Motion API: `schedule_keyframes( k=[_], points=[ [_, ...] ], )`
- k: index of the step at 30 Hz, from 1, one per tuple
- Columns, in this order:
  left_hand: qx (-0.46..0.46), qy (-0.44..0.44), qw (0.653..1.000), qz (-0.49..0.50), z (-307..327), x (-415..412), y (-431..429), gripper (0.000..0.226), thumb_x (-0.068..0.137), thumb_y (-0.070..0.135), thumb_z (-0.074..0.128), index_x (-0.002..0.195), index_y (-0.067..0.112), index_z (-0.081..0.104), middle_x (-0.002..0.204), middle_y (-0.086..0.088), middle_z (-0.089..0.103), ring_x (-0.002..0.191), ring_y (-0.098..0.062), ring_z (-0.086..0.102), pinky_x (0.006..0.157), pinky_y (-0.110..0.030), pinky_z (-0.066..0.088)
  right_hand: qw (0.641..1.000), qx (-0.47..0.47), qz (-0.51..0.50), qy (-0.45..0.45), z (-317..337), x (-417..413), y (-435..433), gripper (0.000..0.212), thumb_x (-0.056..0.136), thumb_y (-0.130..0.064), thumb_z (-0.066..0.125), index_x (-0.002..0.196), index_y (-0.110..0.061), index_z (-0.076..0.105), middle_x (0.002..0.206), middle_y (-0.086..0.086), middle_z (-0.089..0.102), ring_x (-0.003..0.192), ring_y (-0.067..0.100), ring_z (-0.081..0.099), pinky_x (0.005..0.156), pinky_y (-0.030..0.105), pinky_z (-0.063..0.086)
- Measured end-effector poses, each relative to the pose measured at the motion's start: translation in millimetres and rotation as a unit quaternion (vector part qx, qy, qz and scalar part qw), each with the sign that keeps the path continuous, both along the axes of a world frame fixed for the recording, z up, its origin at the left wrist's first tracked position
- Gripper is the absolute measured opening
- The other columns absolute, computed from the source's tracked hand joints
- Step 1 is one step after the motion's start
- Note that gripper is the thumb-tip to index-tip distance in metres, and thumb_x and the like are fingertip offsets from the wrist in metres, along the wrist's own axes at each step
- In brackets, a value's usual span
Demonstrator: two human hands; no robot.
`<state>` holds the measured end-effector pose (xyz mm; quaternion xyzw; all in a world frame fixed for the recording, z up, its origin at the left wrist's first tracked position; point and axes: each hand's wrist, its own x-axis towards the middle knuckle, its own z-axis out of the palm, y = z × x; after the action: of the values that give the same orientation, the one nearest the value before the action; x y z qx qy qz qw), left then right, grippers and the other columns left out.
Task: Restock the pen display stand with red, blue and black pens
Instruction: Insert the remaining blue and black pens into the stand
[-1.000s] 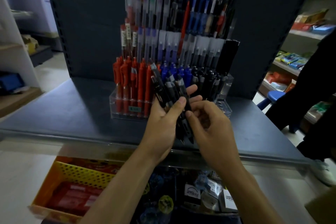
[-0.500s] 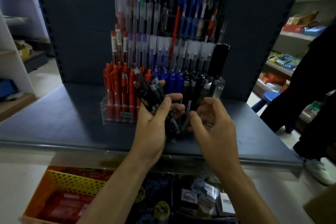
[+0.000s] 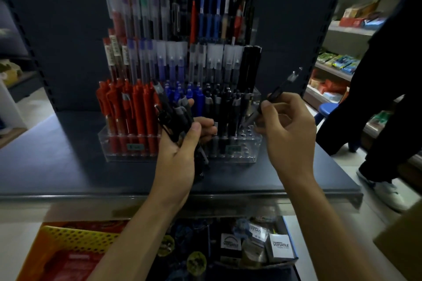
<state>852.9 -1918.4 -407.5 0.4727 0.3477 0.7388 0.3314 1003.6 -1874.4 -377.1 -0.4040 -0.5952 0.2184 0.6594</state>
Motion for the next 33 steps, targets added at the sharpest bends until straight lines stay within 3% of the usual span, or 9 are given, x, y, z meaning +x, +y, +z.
schedule_keyframes(
  k=[3,6,14,18,20,23,26,33],
  points=[
    [-0.002,-0.003,1.000,-0.004,-0.1,1.9,0.2,0.033,0.094,0.021,0.046,0.125,0.029,0.050,0.104,-0.003,0.071,0.099,-0.023,0.068,0.090,-0.036,0.052,0.999,0.009,-0.018,-0.030,-1.4,2.8,7.2,0.011,0.094,-0.017,0.062,0.088,-0.025,0.058,0.076,-0.006,0.068,0.073,0.014,0.070,0.069,0.041,0.060],
    [-0.006,-0.005,1.000,-0.012,0.0,3.4,1.5,0.031,0.098,0.018,0.042,0.128,0.026,0.049,0.111,-0.003,0.071,0.099,-0.023,0.068,0.090,-0.037,0.052,0.998,0.016,-0.024,-0.064,-3.7,1.4,13.6,0.007,0.094,-0.017,0.062,0.090,-0.021,0.058,0.078,-0.002,0.069,0.073,0.015,0.069,0.070,0.035,0.058],
    [-0.013,0.010,1.000,-0.014,1.1,6.7,3.9,0.029,0.103,0.014,0.037,0.127,0.023,0.049,0.107,-0.002,0.072,0.085,-0.019,0.068,0.082,-0.033,0.055,0.990,0.049,-0.034,-0.125,1.6,2.3,18.8,0.007,0.095,-0.016,0.059,0.094,-0.022,0.057,0.074,-0.004,0.064,0.067,0.013,0.061,0.058,0.013,0.048],
    [-0.018,0.012,1.000,-0.016,-0.5,8.6,4.8,0.030,0.103,0.014,0.038,0.129,0.022,0.048,0.109,-0.003,0.072,0.087,-0.020,0.068,0.084,-0.036,0.055,0.975,-0.010,-0.025,-0.219,-13.6,2.2,22.8,0.007,0.094,-0.022,0.061,0.100,-0.022,0.062,0.080,-0.008,0.065,0.081,0.014,0.061,0.070,0.021,0.050],
    [-0.018,0.012,1.000,-0.016,-1.0,8.6,5.0,0.030,0.102,0.015,0.038,0.130,0.022,0.048,0.108,-0.003,0.072,0.087,-0.020,0.068,0.084,-0.037,0.054,0.963,-0.019,-0.054,-0.265,-23.1,0.6,23.0,0.011,0.092,-0.027,0.063,0.101,-0.021,0.066,0.082,-0.015,0.061,0.095,0.016,0.053,0.079,0.026,0.047],
    [-0.016,0.013,1.000,-0.015,-1.4,7.9,4.8,0.029,0.102,0.015,0.038,0.129,0.023,0.049,0.106,-0.002,0.072,0.087,-0.019,0.068,0.083,-0.036,0.054,0.949,-0.018,-0.105,-0.295,-28.1,-1.6,20.8,0.011,0.089,-0.032,0.066,0.095,-0.023,0.067,0.087,-0.013,0.060,0.099,0.019,0.047,0.085,0.039,0.042],
    [-0.016,0.010,1.000,-0.014,-1.5,8.6,4.0,0.028,0.102,0.016,0.039,0.127,0.025,0.050,0.104,-0.002,0.073,0.086,-0.019,0.069,0.083,-0.036,0.055,0.942,-0.034,-0.129,-0.308,-27.0,-1.4,18.4,0.017,0.089,-0.038,0.066,0.098,-0.025,0.068,0.101,-0.008,0.059,0.103,0.018,0.046,0.085,0.033,0.032],
    [-0.018,0.012,1.000,-0.021,-1.9,12.4,4.1,0.028,0.102,0.016,0.039,0.125,0.027,0.051,0.100,-0.001,0.073,0.085,-0.017,0.069,0.082,-0.035,0.055,0.951,-0.037,-0.136,-0.276,-33.1,-6.3,13.8,0.010,0.092,-0.032,0.062,0.097,-0.025,0.067,0.091,-0.014,0.057,0.099,0.015,0.048,0.083,0.032,0.032]
  ],
)
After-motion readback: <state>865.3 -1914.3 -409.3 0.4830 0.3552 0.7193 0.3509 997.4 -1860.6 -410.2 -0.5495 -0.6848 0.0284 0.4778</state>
